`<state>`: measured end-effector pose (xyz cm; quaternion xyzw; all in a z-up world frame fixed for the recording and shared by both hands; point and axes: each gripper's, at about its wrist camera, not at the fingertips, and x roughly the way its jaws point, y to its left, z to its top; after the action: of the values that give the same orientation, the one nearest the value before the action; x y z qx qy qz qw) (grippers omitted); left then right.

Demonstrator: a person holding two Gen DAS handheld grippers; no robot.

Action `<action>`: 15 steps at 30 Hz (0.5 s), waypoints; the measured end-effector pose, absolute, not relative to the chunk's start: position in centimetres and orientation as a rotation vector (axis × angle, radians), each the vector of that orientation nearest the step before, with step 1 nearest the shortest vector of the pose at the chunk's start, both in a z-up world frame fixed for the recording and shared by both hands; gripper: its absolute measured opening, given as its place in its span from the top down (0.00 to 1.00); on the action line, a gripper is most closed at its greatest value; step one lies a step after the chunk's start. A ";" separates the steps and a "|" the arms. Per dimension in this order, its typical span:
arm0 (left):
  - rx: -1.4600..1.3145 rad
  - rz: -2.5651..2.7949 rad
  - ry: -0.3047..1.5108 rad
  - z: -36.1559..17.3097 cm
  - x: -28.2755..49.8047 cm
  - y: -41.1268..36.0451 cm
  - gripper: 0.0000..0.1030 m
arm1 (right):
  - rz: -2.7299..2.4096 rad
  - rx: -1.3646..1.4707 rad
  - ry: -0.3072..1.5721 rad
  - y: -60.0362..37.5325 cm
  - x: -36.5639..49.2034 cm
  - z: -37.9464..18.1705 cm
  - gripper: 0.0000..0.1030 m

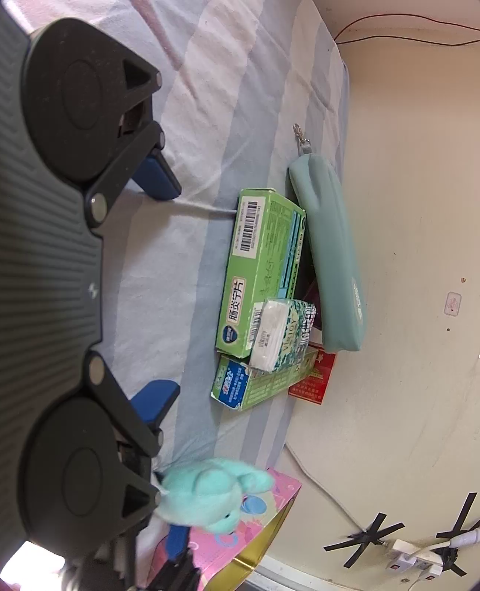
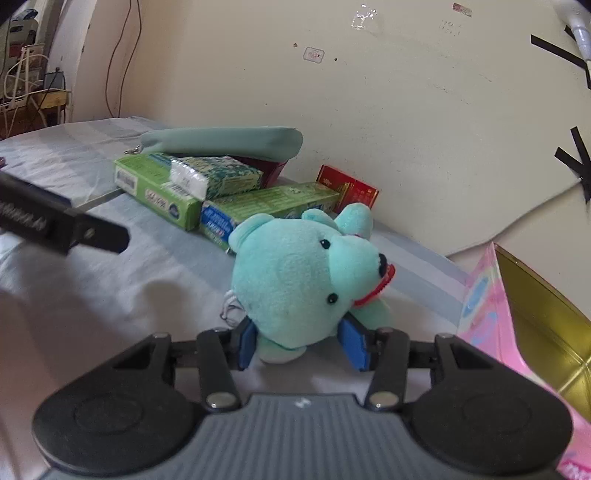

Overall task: Organize objects
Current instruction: 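Grasp the mint-green teddy bear with the right gripper and lift it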

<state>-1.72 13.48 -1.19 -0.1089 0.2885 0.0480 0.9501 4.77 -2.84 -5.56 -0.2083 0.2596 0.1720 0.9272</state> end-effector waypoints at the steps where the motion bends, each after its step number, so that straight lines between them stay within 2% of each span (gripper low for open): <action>1: -0.226 0.085 0.586 -1.2 -1.8 13.5 0.00 | 0.361 -0.423 0.536 -3.3 3.7 -5.5 0.54; 4: -0.252 0.040 0.560 -0.9 -2.1 13.5 0.00 | 0.405 -0.384 0.547 -5.1 0.3 -4.9 0.42; 6: -0.315 -0.081 0.566 -0.7 -2.2 13.3 0.00 | 0.430 -0.357 0.564 -6.2 -1.2 -4.8 0.16; 7: -0.341 -0.141 0.578 -0.7 -2.2 13.0 0.00 | 0.431 -0.341 0.562 -6.7 -2.0 -4.7 0.12; 8: -0.350 -0.203 0.584 -0.5 -2.3 12.3 0.00 | 0.432 -0.327 0.564 -7.2 -2.4 -4.6 0.09; 15: -0.233 -0.405 0.540 2.2 -2.4 6.5 0.00 | 0.435 -0.199 0.574 -8.7 -2.5 -4.1 0.09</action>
<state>-2.41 6.49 2.22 -0.1139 0.2643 -0.1980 0.9370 -2.51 -8.70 -4.07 -0.0974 0.2805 0.2126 0.9309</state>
